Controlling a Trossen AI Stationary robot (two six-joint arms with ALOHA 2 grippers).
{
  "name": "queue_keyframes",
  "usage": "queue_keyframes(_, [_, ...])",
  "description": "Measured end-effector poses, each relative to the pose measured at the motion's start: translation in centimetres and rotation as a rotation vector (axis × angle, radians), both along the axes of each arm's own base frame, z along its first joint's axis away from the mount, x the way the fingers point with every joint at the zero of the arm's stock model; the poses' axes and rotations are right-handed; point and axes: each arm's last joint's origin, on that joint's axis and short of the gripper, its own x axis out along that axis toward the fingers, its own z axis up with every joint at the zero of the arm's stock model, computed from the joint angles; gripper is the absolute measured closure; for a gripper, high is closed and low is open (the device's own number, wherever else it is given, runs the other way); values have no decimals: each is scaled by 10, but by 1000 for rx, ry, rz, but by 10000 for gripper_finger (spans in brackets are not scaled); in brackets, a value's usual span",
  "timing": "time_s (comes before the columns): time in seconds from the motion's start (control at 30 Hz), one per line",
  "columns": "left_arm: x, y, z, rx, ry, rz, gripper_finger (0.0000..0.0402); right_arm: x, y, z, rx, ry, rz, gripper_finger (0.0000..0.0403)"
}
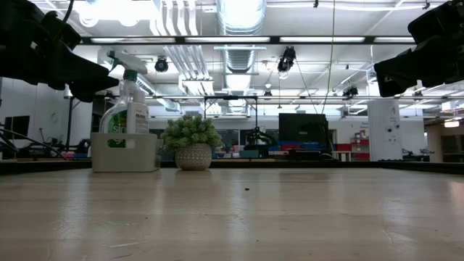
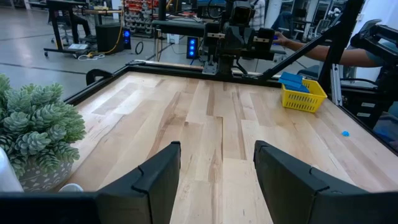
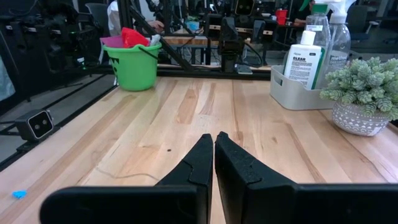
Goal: Pick & Place Kitchen Items
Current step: Return to Home Position
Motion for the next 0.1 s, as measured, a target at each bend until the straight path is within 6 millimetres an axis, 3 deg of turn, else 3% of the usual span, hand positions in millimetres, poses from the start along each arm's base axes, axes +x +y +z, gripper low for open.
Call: queue_keyframes(0.1, [0,0,0,0,0,0,195,0,0,0,0,0,0,386])
